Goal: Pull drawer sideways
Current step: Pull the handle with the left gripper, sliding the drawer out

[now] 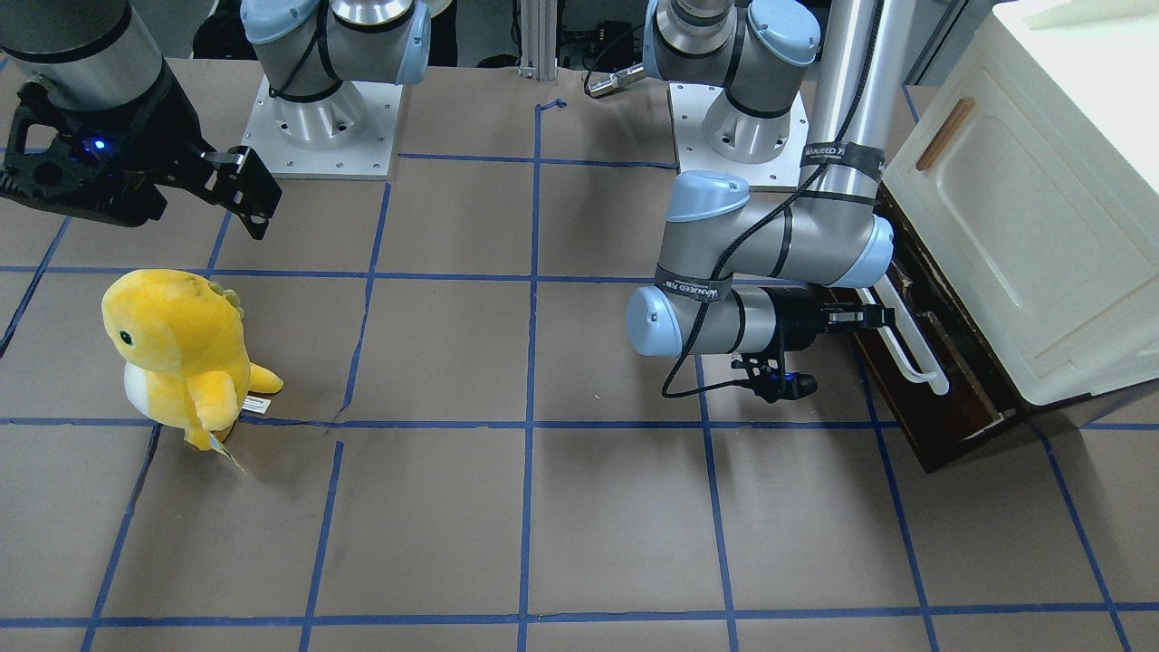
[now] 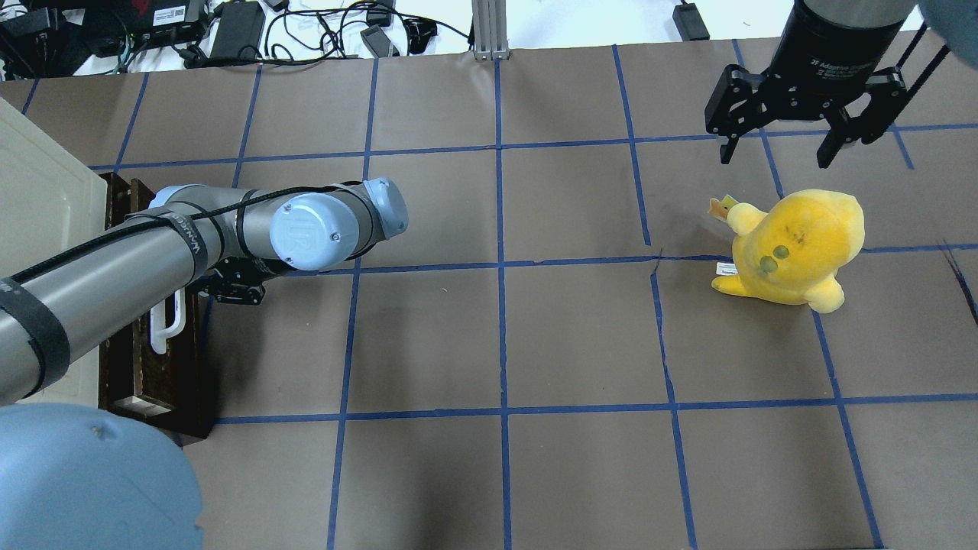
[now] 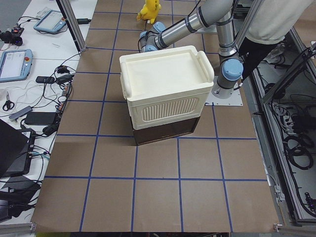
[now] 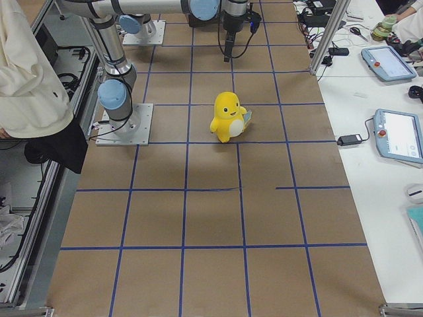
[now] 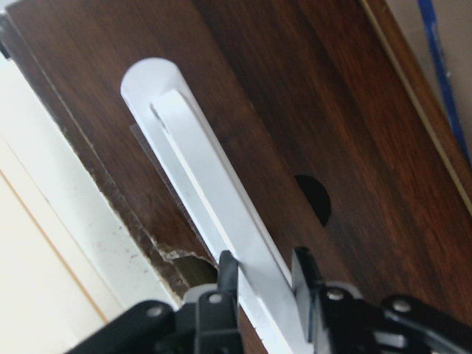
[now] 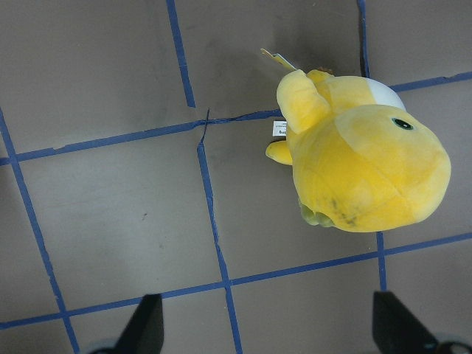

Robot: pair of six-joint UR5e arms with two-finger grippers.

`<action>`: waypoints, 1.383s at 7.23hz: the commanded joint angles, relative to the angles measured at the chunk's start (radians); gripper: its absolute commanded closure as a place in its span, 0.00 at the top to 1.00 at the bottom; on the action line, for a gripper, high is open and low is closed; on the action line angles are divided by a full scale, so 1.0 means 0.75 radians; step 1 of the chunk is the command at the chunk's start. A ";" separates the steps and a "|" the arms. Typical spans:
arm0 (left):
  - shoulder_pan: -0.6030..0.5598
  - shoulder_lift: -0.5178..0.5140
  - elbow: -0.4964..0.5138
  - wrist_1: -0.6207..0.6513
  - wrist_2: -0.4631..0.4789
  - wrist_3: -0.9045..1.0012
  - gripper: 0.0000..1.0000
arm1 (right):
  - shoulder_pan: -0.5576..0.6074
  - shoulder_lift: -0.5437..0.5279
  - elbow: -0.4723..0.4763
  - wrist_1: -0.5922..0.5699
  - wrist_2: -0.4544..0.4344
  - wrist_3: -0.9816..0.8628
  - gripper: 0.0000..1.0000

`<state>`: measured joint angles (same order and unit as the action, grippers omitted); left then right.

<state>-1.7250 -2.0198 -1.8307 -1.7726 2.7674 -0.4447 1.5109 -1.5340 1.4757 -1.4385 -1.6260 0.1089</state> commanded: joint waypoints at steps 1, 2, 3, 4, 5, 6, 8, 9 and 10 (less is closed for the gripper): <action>-0.028 -0.003 0.005 -0.001 0.024 0.008 0.26 | 0.000 0.000 0.000 0.001 0.000 0.000 1.00; -0.038 -0.003 0.005 -0.001 0.022 0.002 0.26 | 0.000 0.000 0.000 -0.001 0.000 0.000 1.00; -0.054 -0.003 0.005 -0.001 0.016 -0.006 0.26 | 0.000 0.000 0.000 -0.001 0.000 0.000 1.00; -0.064 -0.003 0.003 -0.003 0.014 -0.010 0.26 | 0.000 0.000 0.000 -0.001 0.000 0.000 1.00; -0.079 -0.003 0.003 -0.001 0.012 -0.013 0.26 | 0.000 0.000 0.000 -0.001 0.000 0.000 1.00; -0.091 -0.003 0.003 0.001 0.010 -0.013 0.26 | 0.000 0.000 0.000 -0.001 0.000 0.000 1.00; -0.119 -0.003 0.005 0.009 0.012 -0.013 0.26 | 0.000 0.000 0.000 -0.001 0.000 0.000 1.00; -0.128 -0.005 0.005 0.011 0.012 -0.013 0.26 | 0.000 0.000 0.000 -0.001 0.000 0.000 1.00; -0.134 -0.003 0.005 0.011 0.012 -0.015 0.26 | 0.000 0.000 0.000 -0.001 0.000 0.000 1.00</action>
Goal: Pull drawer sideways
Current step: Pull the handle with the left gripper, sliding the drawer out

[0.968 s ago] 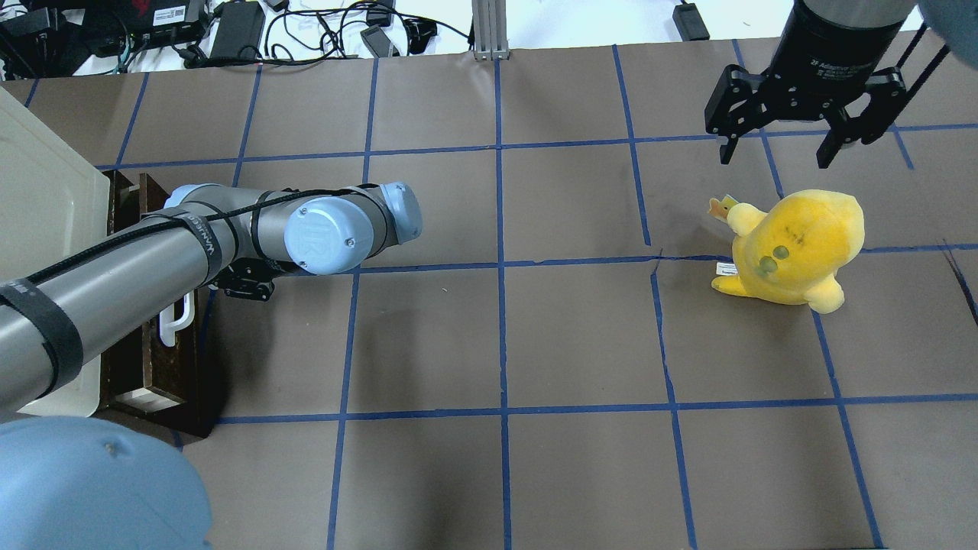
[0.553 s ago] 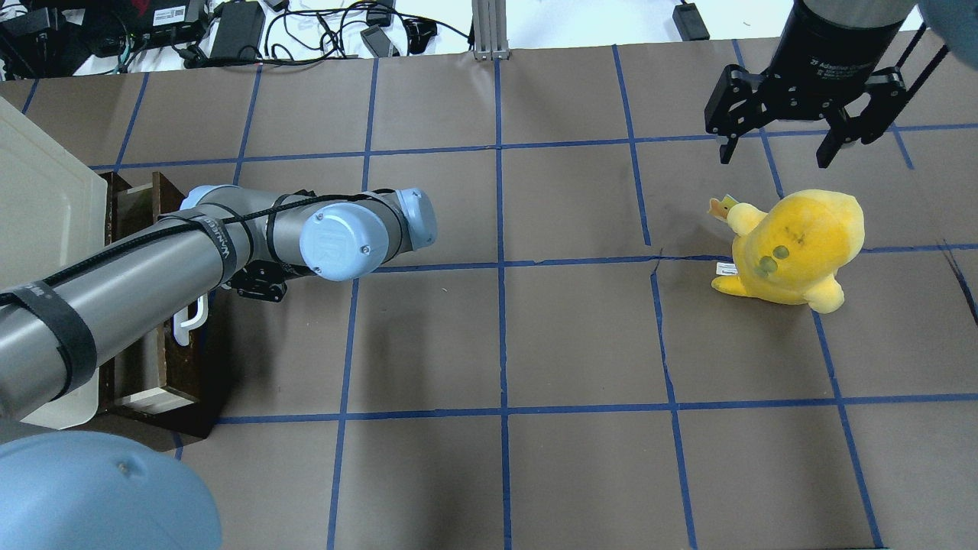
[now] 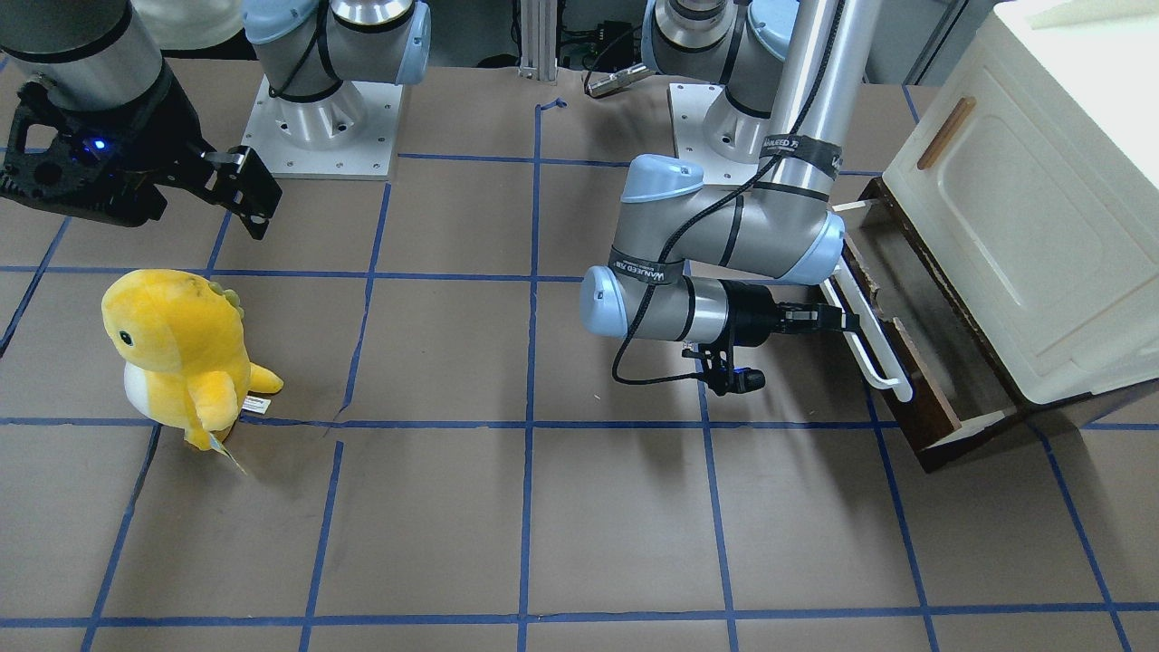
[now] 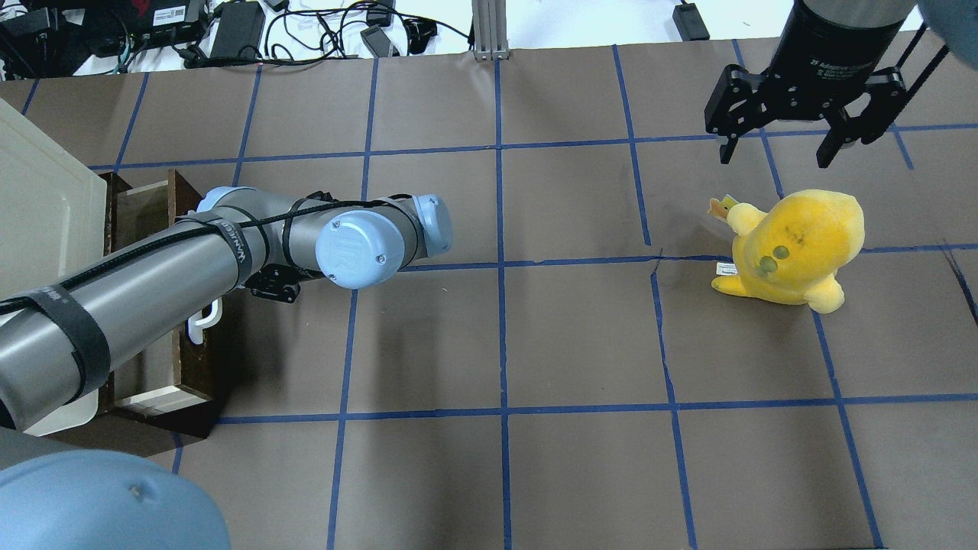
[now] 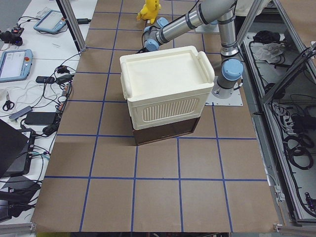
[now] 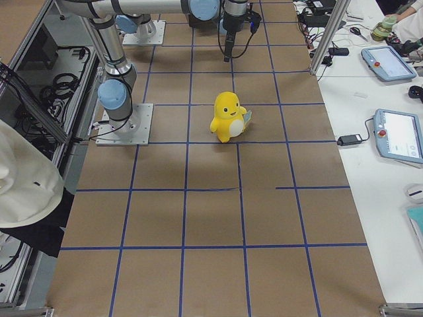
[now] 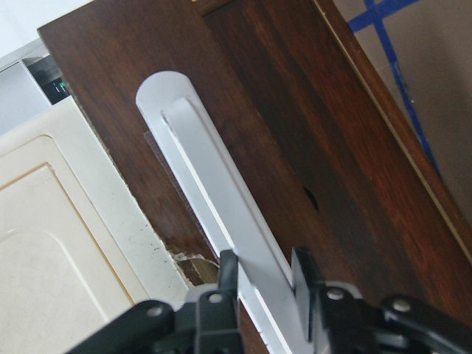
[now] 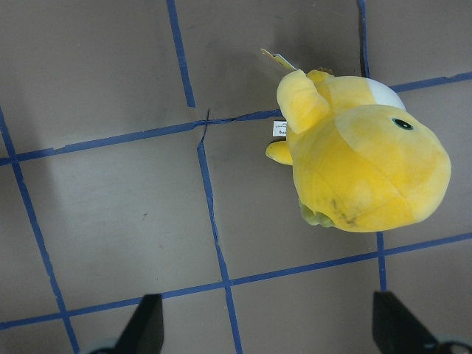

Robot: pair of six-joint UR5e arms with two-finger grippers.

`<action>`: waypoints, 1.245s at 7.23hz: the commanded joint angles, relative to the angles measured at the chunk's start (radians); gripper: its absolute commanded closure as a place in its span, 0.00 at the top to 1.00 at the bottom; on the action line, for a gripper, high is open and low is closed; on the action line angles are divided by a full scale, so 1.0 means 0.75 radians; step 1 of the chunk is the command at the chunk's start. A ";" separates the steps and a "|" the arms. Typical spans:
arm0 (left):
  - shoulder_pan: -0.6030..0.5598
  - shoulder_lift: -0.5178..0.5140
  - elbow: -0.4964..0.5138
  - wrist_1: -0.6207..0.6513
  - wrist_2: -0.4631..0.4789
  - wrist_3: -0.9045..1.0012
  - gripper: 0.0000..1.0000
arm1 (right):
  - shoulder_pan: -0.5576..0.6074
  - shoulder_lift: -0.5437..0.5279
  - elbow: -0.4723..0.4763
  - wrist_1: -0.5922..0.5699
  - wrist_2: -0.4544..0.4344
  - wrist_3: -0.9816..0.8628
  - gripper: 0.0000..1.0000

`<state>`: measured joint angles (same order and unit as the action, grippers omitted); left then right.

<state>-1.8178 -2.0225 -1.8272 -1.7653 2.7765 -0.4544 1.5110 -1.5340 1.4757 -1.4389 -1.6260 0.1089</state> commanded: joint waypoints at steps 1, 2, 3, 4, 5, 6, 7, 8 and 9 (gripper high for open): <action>-0.014 -0.001 0.000 0.024 -0.002 -0.026 0.26 | 0.000 0.000 0.000 0.000 0.000 0.000 1.00; -0.014 -0.003 0.000 0.026 -0.004 -0.024 0.26 | 0.000 0.000 0.000 0.000 0.000 0.000 1.00; -0.016 -0.003 0.000 0.026 -0.004 -0.024 0.26 | 0.000 0.000 0.000 0.000 0.000 0.000 1.00; -0.029 -0.003 0.000 0.028 -0.002 -0.026 0.26 | 0.000 0.000 0.000 0.000 0.000 0.000 1.00; -0.037 -0.003 0.000 0.028 -0.002 -0.026 0.26 | 0.000 0.000 0.000 0.000 0.000 0.000 1.00; -0.053 -0.003 0.000 0.028 -0.004 -0.024 0.26 | 0.000 0.000 0.000 0.000 0.000 0.000 1.00; -0.073 -0.003 0.000 0.028 -0.010 -0.024 0.26 | 0.000 0.000 0.000 0.000 0.000 0.000 1.00; -0.086 -0.005 0.000 0.026 -0.020 -0.024 0.26 | 0.000 0.000 0.000 0.000 0.000 0.000 1.00; -0.088 -0.005 0.000 0.026 -0.020 -0.024 0.26 | 0.000 0.000 0.000 0.000 0.000 0.000 1.00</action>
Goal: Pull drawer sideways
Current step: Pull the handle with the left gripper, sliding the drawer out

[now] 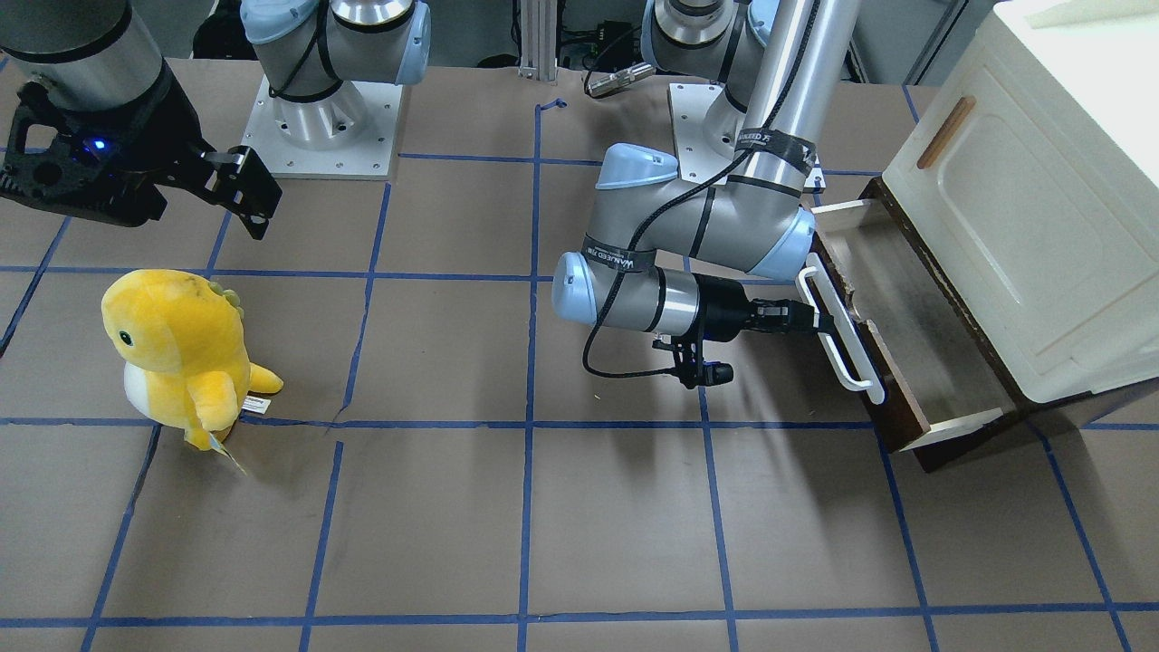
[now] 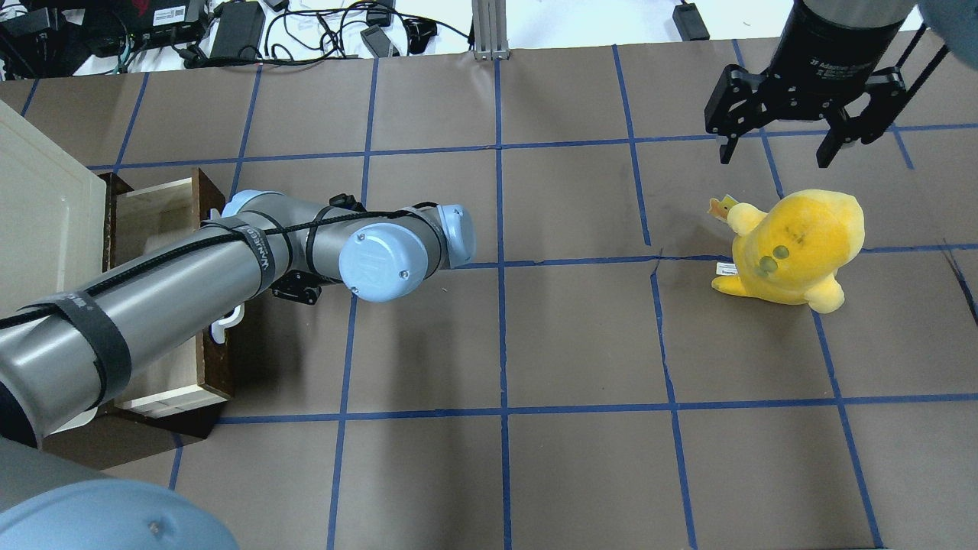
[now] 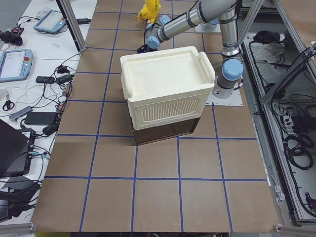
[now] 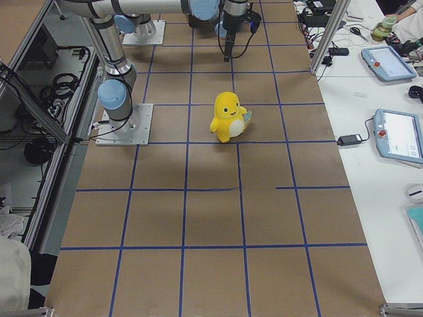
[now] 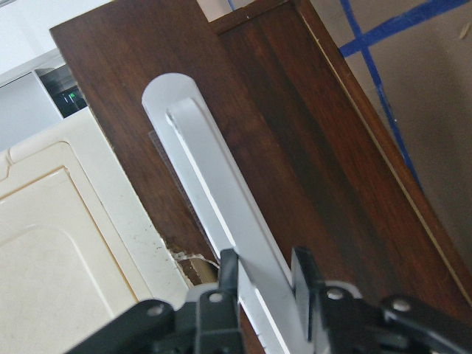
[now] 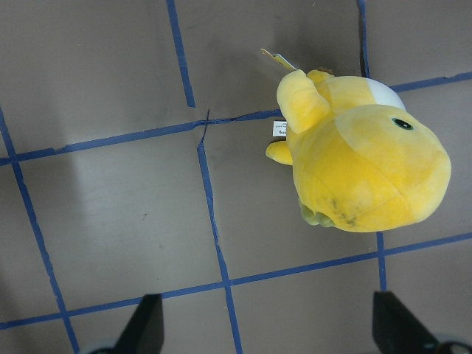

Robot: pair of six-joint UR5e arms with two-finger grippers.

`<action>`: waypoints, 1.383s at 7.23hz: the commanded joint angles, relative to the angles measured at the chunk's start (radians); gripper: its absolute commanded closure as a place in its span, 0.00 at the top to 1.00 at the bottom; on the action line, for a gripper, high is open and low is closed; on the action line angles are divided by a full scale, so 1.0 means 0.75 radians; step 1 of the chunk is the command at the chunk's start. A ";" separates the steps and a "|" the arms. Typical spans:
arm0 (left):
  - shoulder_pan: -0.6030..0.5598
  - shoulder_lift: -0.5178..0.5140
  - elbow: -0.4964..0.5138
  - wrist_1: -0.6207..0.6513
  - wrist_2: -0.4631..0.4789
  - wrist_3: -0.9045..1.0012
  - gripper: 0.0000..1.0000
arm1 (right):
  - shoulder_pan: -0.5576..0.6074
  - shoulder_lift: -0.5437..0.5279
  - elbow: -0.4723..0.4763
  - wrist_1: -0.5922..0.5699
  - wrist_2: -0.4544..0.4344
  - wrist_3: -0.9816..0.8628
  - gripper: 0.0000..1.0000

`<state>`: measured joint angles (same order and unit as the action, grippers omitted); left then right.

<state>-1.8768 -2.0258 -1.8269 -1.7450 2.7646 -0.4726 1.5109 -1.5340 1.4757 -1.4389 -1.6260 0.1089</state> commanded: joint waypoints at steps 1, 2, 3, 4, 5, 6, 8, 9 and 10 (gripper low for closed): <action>-0.011 -0.003 -0.002 -0.001 -0.005 0.000 0.26 | 0.000 0.000 0.000 0.000 0.000 0.000 1.00; -0.030 -0.001 0.000 -0.001 -0.003 0.000 0.26 | 0.000 0.000 0.000 0.000 0.000 0.000 1.00; -0.036 -0.001 0.000 -0.001 -0.005 0.000 0.26 | -0.002 0.000 0.000 0.000 0.000 0.000 1.00; -0.036 0.015 0.000 -0.001 -0.003 0.002 0.68 | 0.000 0.000 0.000 0.000 0.000 0.000 1.00; -0.030 0.036 0.008 -0.001 -0.005 0.002 1.00 | -0.002 0.000 0.000 0.000 0.000 0.000 1.00; -0.028 0.048 0.020 -0.001 -0.009 0.002 1.00 | 0.000 0.000 0.000 0.000 0.000 0.000 1.00; -0.038 0.180 0.079 -0.007 -0.289 0.025 0.93 | 0.000 0.000 0.000 0.000 0.000 0.000 1.00; -0.038 0.297 0.112 -0.054 -0.540 0.033 0.91 | 0.000 0.000 0.000 0.000 0.000 0.000 1.00; -0.032 0.391 0.119 -0.078 -0.628 0.047 0.91 | 0.000 0.000 0.000 0.000 0.000 0.000 1.00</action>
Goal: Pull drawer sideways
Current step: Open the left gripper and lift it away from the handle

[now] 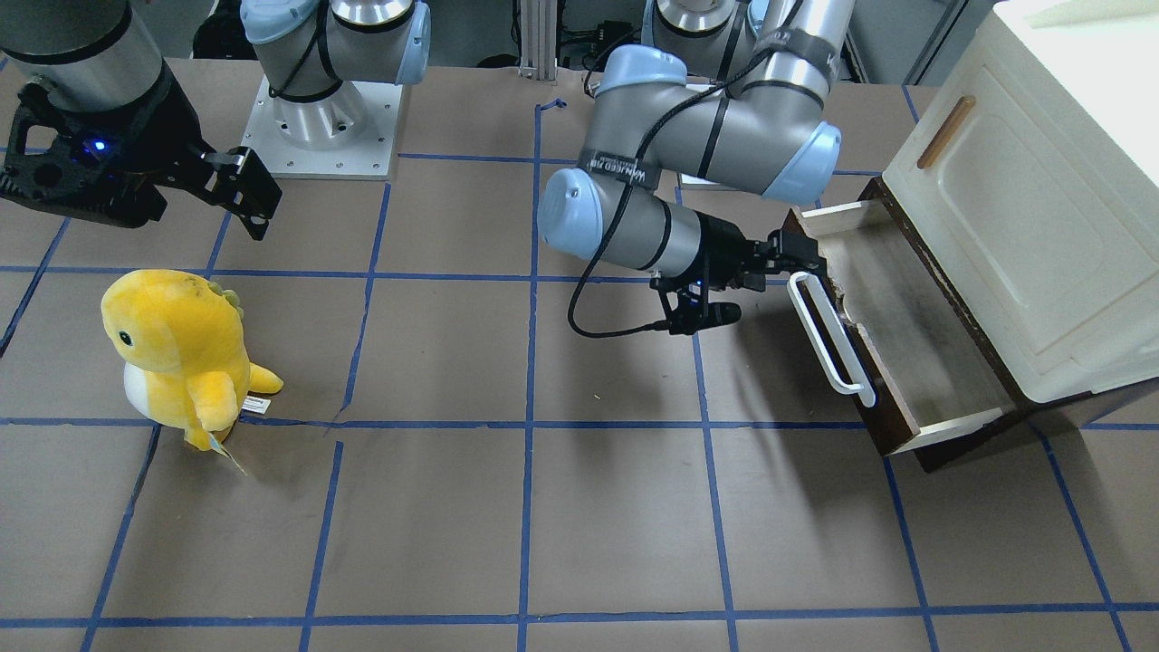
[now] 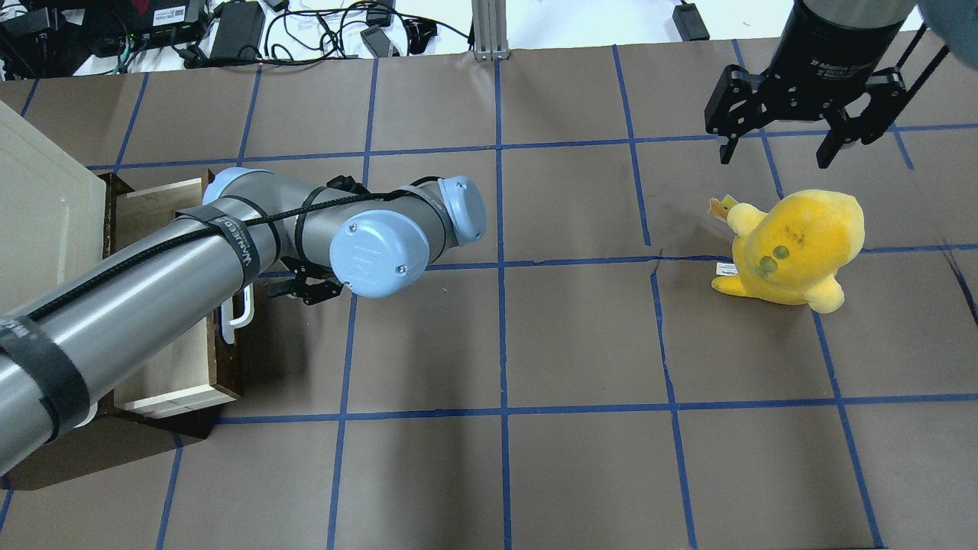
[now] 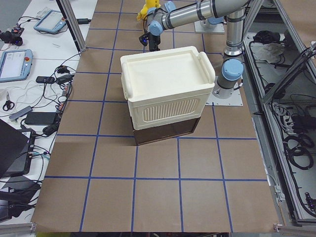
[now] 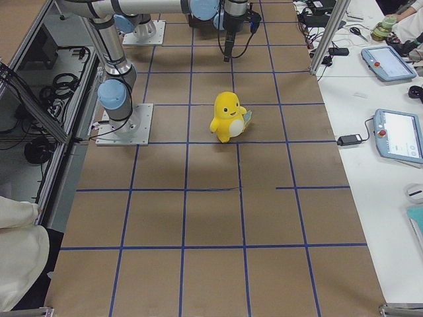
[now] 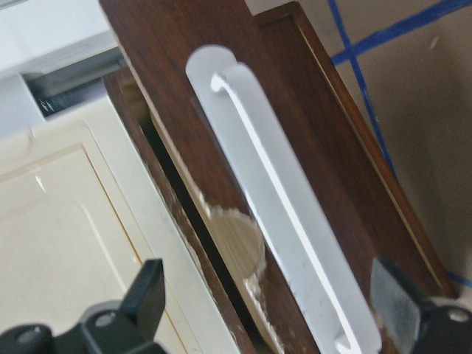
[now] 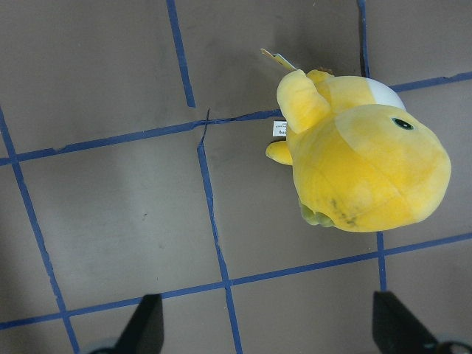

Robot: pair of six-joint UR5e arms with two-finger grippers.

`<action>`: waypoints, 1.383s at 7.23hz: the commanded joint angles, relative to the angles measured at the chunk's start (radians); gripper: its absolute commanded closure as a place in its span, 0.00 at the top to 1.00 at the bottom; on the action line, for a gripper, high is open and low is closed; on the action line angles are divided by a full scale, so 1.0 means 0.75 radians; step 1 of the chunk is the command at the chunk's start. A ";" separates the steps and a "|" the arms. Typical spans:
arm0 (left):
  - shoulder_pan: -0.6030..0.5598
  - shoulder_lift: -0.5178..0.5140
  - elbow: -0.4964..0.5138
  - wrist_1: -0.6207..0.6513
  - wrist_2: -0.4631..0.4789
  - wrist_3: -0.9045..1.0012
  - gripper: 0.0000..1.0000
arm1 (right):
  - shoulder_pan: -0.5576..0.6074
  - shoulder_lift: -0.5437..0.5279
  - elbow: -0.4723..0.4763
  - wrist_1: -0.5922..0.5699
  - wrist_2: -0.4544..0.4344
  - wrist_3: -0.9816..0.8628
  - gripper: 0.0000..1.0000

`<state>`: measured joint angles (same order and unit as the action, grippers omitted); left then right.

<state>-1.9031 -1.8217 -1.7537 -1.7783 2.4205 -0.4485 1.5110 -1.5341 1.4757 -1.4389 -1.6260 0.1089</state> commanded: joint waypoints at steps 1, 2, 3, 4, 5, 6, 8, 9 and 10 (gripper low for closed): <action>0.026 0.195 0.047 -0.022 -0.350 0.096 0.91 | -0.002 0.000 0.000 0.000 0.000 0.000 1.00; 0.082 0.252 0.133 -0.028 -0.552 0.168 0.91 | -0.002 0.000 0.000 0.002 0.000 0.000 1.00; 0.130 0.315 0.206 -0.058 -0.775 0.193 0.91 | -0.002 0.000 0.000 0.000 0.000 0.000 1.00; 0.173 0.387 0.276 -0.083 -0.933 0.227 0.92 | 0.000 0.000 0.000 0.002 0.000 0.000 1.00; 0.260 0.412 0.313 -0.077 -1.129 0.252 0.95 | 0.000 0.000 0.000 0.000 0.000 0.000 1.00; 0.338 0.426 0.330 -0.065 -1.165 0.277 0.97 | 0.000 0.000 0.000 0.000 0.000 0.000 1.00; 0.432 0.427 0.334 0.051 -1.192 0.415 1.00 | 0.000 0.000 0.000 0.000 0.000 0.000 1.00; 0.439 0.416 0.328 0.135 -1.178 0.436 1.00 | 0.000 0.000 0.000 0.000 0.000 0.000 1.00; 0.439 0.404 0.318 0.215 -1.180 0.440 1.00 | 0.000 0.000 0.000 0.000 0.000 0.000 1.00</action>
<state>-1.5812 -1.5092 -1.5086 -1.6899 1.5355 -0.1336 1.5107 -1.5340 1.4757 -1.4389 -1.6260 0.1089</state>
